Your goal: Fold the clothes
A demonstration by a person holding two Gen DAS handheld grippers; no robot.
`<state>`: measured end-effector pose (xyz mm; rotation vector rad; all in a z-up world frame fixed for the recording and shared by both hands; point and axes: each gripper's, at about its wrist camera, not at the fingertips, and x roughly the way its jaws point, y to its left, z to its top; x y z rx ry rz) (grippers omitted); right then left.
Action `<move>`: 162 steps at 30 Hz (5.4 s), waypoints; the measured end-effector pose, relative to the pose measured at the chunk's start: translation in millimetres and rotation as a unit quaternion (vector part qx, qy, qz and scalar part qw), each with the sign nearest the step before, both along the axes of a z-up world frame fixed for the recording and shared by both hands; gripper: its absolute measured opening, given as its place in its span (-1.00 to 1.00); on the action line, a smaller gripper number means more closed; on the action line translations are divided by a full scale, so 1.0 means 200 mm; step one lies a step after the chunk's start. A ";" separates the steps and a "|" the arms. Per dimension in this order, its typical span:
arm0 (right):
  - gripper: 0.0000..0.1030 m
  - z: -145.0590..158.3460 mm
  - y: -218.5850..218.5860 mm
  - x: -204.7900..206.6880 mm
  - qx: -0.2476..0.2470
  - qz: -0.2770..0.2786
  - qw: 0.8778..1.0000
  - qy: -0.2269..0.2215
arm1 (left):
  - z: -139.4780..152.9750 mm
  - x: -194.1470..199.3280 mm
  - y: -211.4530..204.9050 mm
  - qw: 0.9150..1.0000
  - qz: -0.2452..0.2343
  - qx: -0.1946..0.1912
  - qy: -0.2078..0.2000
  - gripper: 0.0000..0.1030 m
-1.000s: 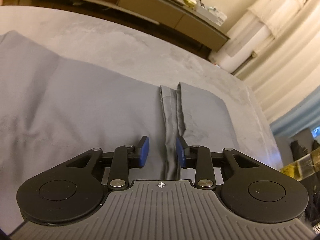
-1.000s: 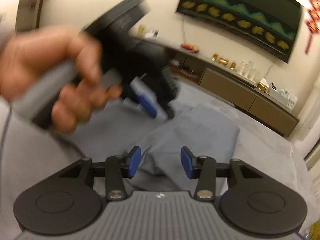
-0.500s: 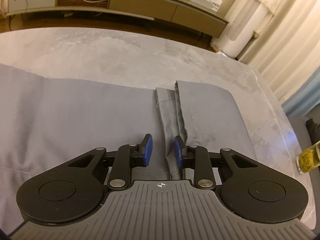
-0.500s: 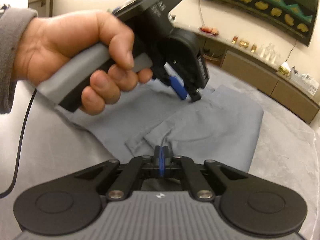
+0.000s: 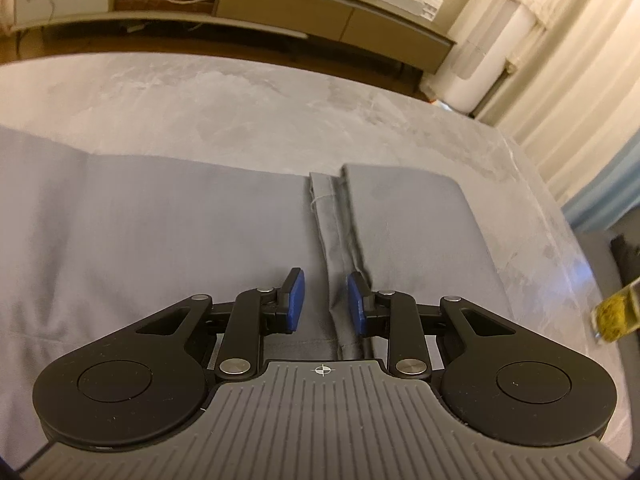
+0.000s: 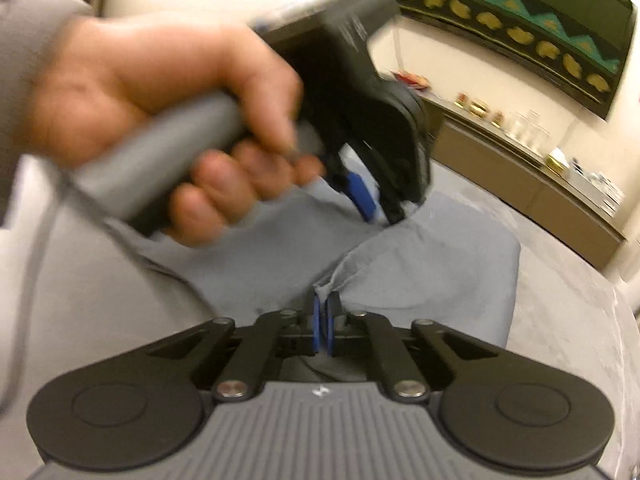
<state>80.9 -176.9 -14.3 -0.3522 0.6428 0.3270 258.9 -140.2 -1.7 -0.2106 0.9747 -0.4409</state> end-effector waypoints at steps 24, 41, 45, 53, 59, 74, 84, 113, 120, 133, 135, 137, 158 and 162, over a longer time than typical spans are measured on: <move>-0.89 -0.09 -0.02 -0.07 -0.025 0.044 0.999 -0.002 | -0.07 -0.17 0.14 0.978 0.035 -0.191 0.072 -0.04; -0.53 0.13 -0.47 -0.11 0.134 0.037 0.989 0.056 | 0.08 -0.37 0.01 0.998 0.038 -0.047 0.012 -1.00; -0.94 0.11 -0.55 -0.05 0.163 -0.026 0.985 0.058 | 0.02 -0.38 -0.08 1.000 0.030 -0.002 0.007 -1.00; -0.72 0.15 -0.63 -0.15 0.193 0.025 0.977 0.087 | 0.08 -0.32 -0.11 0.998 0.026 0.040 -0.046 -1.00; -0.67 0.19 -0.84 -0.05 0.278 -0.118 0.953 0.030 | 0.09 -0.30 -0.17 0.997 -0.003 0.055 -0.059 -1.00; -0.81 0.01 -0.55 -0.02 0.063 -0.089 0.991 0.080 | 0.09 -0.40 -0.05 0.992 0.043 0.098 -0.072 -0.40; -0.83 -0.04 -0.67 0.09 0.164 -0.156 0.971 0.081 | 0.28 -0.33 -0.42 0.991 -0.060 0.092 -0.082 0.12; -0.37 0.11 -0.20 0.04 0.245 -0.028 0.967 0.064 | 0.27 -0.21 0.93 0.998 0.050 -0.023 -0.009 -1.00; -0.36 0.08 0.03 0.08 0.147 -0.034 0.988 0.046 | 0.15 -0.22 0.95 0.999 0.044 -0.019 -0.014 -0.79; -0.89 0.08 -0.21 0.22 0.210 -0.111 0.967 0.089 | 0.03 -0.13 0.85 0.991 0.014 -0.132 -0.004 -0.90; -0.89 0.09 -0.28 0.23 0.201 -0.135 0.967 0.084 | 0.05 -0.11 0.77 0.990 0.001 -0.140 -0.007 -0.92; -0.88 0.06 -0.33 0.23 0.186 -0.152 0.967 0.089 | 0.06 -0.09 0.69 0.990 -0.010 -0.142 -0.010 -0.93; -0.40 0.16 -0.39 0.10 0.206 -0.148 0.967 0.007 | 0.31 -0.62 0.39 0.985 -0.095 0.009 -0.146 -0.74; -0.70 0.02 -0.27 0.16 0.168 -0.108 0.977 0.070 | 0.08 -0.69 0.34 0.986 -0.112 0.086 -0.084 -0.97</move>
